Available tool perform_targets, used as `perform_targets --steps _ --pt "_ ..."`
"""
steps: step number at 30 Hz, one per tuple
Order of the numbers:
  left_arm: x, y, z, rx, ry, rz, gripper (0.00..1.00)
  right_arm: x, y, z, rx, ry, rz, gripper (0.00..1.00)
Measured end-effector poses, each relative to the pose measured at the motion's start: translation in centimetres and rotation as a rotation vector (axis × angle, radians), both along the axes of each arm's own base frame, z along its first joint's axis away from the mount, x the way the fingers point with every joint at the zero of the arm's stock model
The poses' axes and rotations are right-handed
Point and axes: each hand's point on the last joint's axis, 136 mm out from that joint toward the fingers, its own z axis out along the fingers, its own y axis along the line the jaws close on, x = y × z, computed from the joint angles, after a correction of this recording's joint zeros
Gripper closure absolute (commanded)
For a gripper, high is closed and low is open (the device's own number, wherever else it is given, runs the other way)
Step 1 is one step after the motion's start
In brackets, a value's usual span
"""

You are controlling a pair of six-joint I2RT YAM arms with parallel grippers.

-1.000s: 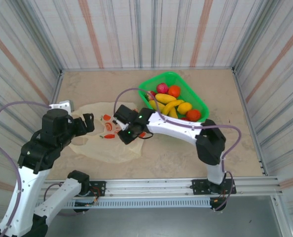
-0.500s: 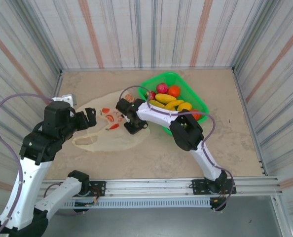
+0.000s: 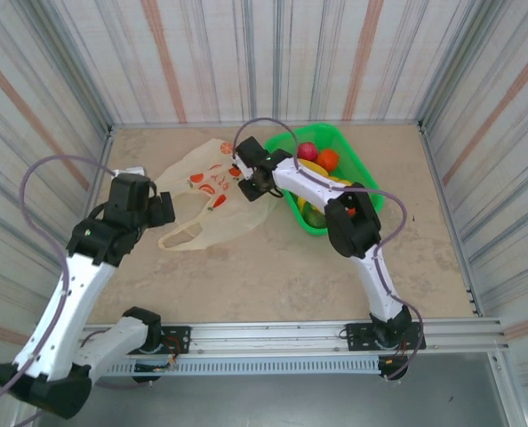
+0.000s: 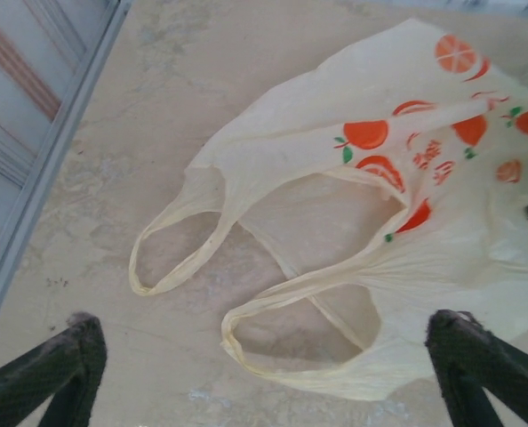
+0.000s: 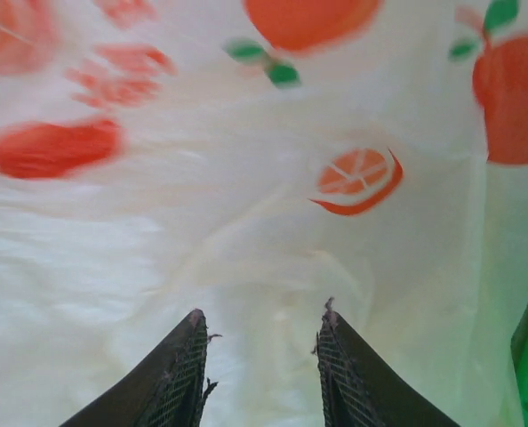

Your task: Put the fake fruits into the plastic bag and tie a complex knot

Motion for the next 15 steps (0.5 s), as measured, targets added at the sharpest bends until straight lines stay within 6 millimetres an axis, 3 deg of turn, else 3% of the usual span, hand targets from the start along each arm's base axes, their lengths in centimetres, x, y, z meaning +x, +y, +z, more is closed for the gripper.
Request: perform_targets --steps 2,6,9,12,15 --pt "1.4 0.7 -1.8 -0.019 0.065 0.036 0.19 -1.2 0.5 3.4 0.105 -0.036 0.024 0.62" --pt "3.9 1.4 -7.0 -0.036 0.259 0.074 0.19 -4.5 -0.7 10.9 0.331 -0.137 0.03 0.6" --pt "5.2 1.2 -10.4 -0.056 0.38 0.072 0.18 -6.7 -2.1 14.4 0.445 -0.192 0.017 0.59" --pt "5.9 1.6 -13.0 -0.076 0.468 0.066 0.19 -8.3 -3.2 15.5 0.507 -0.22 0.005 0.58" --pt "6.0 2.2 -15.3 -0.07 0.551 0.05 0.21 -9.5 -4.2 14.9 0.524 -0.216 -0.005 0.55"
